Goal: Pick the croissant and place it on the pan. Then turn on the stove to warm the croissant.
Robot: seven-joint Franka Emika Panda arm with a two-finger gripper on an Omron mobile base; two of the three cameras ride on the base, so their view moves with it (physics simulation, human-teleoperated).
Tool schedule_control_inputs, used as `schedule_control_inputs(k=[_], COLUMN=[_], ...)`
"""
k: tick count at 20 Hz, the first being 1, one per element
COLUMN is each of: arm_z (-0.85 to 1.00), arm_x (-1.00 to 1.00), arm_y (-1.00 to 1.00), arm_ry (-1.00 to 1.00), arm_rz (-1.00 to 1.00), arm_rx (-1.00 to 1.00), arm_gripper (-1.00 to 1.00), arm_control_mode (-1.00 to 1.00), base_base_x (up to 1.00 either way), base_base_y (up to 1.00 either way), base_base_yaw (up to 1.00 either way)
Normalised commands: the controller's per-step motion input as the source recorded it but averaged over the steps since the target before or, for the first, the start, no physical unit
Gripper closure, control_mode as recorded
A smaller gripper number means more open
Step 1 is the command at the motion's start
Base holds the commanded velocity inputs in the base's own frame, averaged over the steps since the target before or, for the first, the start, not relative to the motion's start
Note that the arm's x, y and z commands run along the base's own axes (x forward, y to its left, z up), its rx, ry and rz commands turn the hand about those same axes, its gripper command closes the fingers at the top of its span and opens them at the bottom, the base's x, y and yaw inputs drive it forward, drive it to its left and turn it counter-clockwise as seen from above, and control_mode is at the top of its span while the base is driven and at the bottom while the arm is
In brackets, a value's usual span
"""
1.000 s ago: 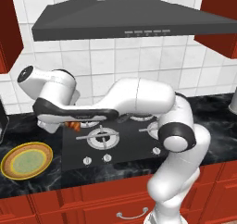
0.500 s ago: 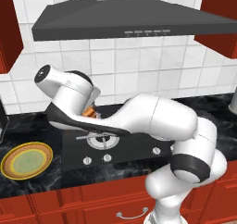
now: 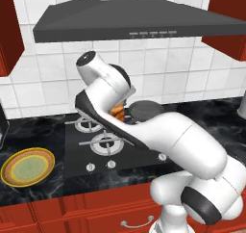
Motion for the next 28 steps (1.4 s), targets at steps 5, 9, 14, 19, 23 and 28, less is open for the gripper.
schedule_control_inputs(k=[5,9,14,19,23,28], arm_z=[0.41,0.32,0.07,-0.18,-0.58,-0.33], arm_x=[0.0,-0.13,-0.16,0.11,0.46,0.62], arm_y=[-1.0,-1.0,-0.77,-0.1,-0.59,-0.71], arm_ry=[0.0,-0.03,-0.08,0.0,0.0,0.0], arm_rz=[0.0,0.0,0.0,0.0,0.0,0.0], arm_rx=[0.38,0.32,0.18,-0.02,-0.05,0.0], arm_gripper=[1.0,1.0,1.0,1.0,1.0,1.0], arm_control_mode=[-1.0,-1.0,-1.0,-1.0,-1.0,-1.0], base_base_x=[0.0,0.0,0.0,0.0,0.0,0.0], base_base_y=[0.0,0.0,0.0,0.0,0.0,0.0], base_base_yaw=[0.0,0.0,0.0,0.0,0.0,0.0])
